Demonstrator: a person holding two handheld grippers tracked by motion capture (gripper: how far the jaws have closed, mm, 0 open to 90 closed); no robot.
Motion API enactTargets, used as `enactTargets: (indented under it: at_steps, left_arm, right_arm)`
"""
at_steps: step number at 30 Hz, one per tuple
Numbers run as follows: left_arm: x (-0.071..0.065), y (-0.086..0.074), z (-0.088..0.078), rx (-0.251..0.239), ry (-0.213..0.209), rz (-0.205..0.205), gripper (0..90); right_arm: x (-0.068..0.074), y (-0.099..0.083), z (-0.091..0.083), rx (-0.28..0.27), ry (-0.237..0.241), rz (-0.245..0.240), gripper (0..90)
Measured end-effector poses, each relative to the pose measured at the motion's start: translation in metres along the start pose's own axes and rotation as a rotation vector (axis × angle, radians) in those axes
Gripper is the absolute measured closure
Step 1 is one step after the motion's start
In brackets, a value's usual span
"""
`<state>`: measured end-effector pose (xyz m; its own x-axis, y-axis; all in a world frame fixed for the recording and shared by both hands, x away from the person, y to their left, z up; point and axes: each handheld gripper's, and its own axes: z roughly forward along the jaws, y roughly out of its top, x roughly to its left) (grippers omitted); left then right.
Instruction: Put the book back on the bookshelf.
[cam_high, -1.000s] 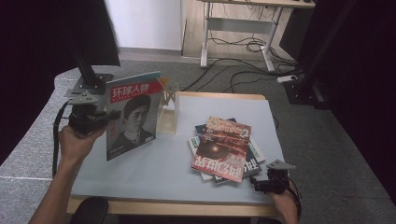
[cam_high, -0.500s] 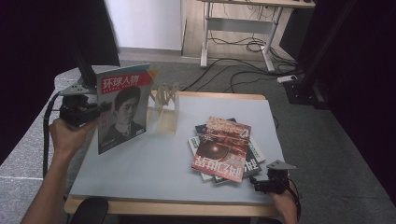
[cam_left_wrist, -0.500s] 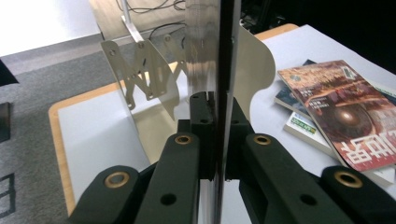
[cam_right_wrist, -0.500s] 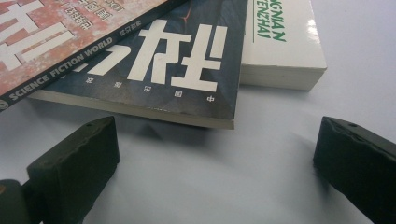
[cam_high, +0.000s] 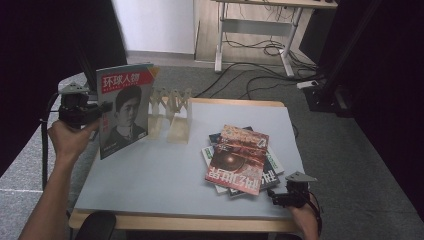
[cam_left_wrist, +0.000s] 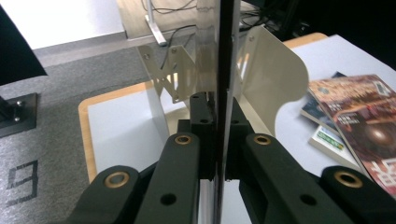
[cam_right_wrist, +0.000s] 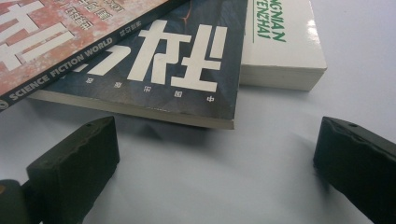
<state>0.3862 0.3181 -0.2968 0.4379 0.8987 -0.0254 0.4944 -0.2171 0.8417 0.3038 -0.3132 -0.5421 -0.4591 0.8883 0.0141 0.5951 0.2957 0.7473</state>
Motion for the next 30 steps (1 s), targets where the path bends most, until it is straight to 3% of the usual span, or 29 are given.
enactTargets:
  at_steps: [8,20,30]
  left_arm:
    - [0.005,0.001,0.016,-0.004,0.028,-0.026,87.0]
    - [0.002,0.004,0.048,-0.053,0.044,-0.049,86.9]
    - [-0.005,0.001,0.078,-0.083,0.065,-0.028,86.9]
  right_arm:
    - [0.000,0.000,0.000,-0.001,0.000,0.000,0.0]
    - [0.000,0.000,0.000,-0.002,0.001,0.000,0.0]
    - [0.000,0.000,0.000,-0.003,0.001,0.000,0.0]
